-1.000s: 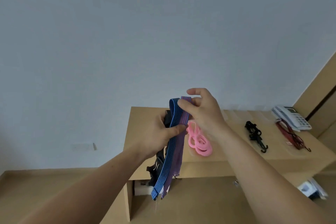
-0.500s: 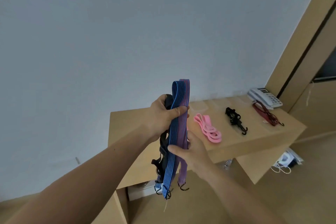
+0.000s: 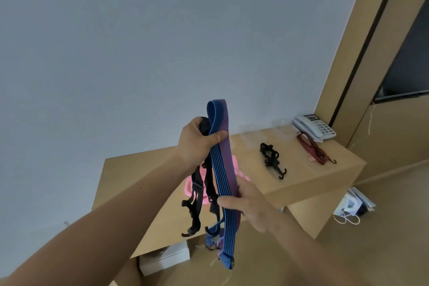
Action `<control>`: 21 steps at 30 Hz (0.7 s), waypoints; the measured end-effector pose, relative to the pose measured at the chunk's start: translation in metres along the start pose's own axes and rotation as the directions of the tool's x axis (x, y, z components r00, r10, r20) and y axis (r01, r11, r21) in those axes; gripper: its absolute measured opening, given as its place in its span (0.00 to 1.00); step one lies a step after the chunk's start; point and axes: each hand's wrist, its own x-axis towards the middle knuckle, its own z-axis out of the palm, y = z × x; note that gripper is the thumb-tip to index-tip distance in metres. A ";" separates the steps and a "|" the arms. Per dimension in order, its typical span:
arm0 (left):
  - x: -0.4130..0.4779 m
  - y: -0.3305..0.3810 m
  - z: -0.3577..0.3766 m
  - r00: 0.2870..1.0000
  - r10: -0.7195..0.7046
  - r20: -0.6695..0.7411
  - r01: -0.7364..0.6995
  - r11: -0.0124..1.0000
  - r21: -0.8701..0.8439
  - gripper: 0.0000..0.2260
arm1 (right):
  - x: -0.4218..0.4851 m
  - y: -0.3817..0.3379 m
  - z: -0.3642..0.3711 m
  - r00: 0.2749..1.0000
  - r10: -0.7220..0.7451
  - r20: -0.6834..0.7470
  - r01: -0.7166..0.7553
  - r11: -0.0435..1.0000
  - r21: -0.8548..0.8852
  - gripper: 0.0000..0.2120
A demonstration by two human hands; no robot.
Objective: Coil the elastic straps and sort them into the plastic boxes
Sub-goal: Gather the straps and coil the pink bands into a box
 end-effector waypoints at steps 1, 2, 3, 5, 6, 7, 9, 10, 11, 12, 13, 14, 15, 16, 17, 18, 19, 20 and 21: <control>0.005 0.001 0.011 1.000 -0.003 -0.022 0.004 1.000 0.008 0.12 | -0.004 -0.002 -0.014 0.999 0.016 0.035 -0.016 1.000 -0.012 0.11; 0.010 0.001 0.021 0.999 -0.015 -0.047 0.015 1.000 0.012 0.12 | -0.008 -0.004 -0.029 0.997 0.036 0.063 -0.034 0.999 -0.035 0.11; 0.014 0.001 0.030 0.997 -0.030 -0.075 0.030 1.000 0.003 0.11 | -0.013 -0.006 -0.042 0.995 0.055 0.084 -0.049 0.997 -0.066 0.11; 0.023 0.000 0.047 0.991 -0.044 -0.130 0.043 0.999 -0.010 0.11 | -0.022 -0.008 -0.070 0.994 0.080 0.080 -0.072 0.992 -0.107 0.07; 0.026 -0.001 0.056 0.987 -0.038 -0.156 0.041 0.999 0.014 0.10 | -0.027 -0.009 -0.083 0.996 0.081 0.049 -0.075 0.991 -0.112 0.06; 0.029 -0.003 0.064 0.984 -0.032 -0.177 0.041 0.998 0.049 0.10 | -0.031 -0.011 -0.095 0.997 0.075 0.012 -0.073 0.992 -0.107 0.05; 0.032 -0.009 0.080 0.978 -0.064 -0.198 0.084 0.992 0.094 0.11 | -0.036 -0.018 -0.116 0.998 0.050 -0.035 -0.052 0.995 -0.083 0.05; 0.033 -0.013 0.088 0.976 -0.113 -0.186 0.131 0.988 0.086 0.11 | -0.038 -0.023 -0.125 0.997 0.042 -0.062 -0.047 0.996 -0.072 0.08; 0.033 -0.017 0.097 0.972 -0.177 -0.155 0.191 0.979 0.079 0.13 | -0.039 -0.027 -0.135 0.994 0.041 -0.101 -0.048 0.997 -0.067 0.09; 0.033 -0.020 0.107 0.963 -0.246 -0.110 0.257 0.962 0.096 0.15 | -0.040 -0.031 -0.145 0.988 0.042 -0.147 -0.053 0.996 -0.072 0.08; 0.032 -0.023 0.116 0.946 -0.317 -0.064 0.323 0.937 0.134 0.18 | -0.042 -0.035 -0.155 0.981 0.041 -0.188 -0.055 0.996 -0.075 0.06; 0.031 -0.027 0.125 0.928 -0.370 -0.031 0.370 0.914 0.168 0.20 | -0.042 -0.037 -0.165 0.973 0.035 -0.226 -0.053 0.996 -0.076 0.05; 0.031 -0.031 0.134 0.918 -0.395 -0.017 0.391 0.901 0.188 0.18 | -0.042 -0.039 -0.174 0.964 0.031 -0.265 -0.052 0.996 -0.070 0.05; 0.031 -0.035 0.142 0.918 -0.396 -0.020 0.392 0.898 0.199 0.14 | -0.042 -0.042 -0.183 0.951 0.032 -0.307 -0.054 0.997 -0.061 0.04; 0.031 -0.037 0.150 0.925 -0.378 -0.034 0.376 0.903 0.209 0.09 | -0.040 -0.044 -0.190 0.935 0.044 -0.351 -0.061 0.997 -0.039 0.04; 0.031 -0.039 0.157 0.939 -0.341 -0.046 0.343 0.914 0.217 0.06 | -0.039 -0.045 -0.199 0.921 0.066 -0.383 -0.077 0.997 -0.013 0.03; 0.030 -0.039 0.164 0.958 -0.286 -0.032 0.286 0.936 0.207 0.05 | -0.037 -0.046 -0.206 0.914 0.096 -0.394 -0.108 0.994 -0.006 0.03; 0.030 -0.038 0.172 0.976 -0.217 0.029 0.209 0.962 0.176 0.08 | -0.035 -0.047 -0.213 0.915 0.124 -0.383 -0.146 0.989 -0.029 0.02; 0.030 -0.037 0.180 0.978 -0.154 0.142 0.137 0.983 0.124 0.13 | -0.032 -0.048 -0.219 0.922 0.147 -0.357 -0.180 0.982 -0.060 0.02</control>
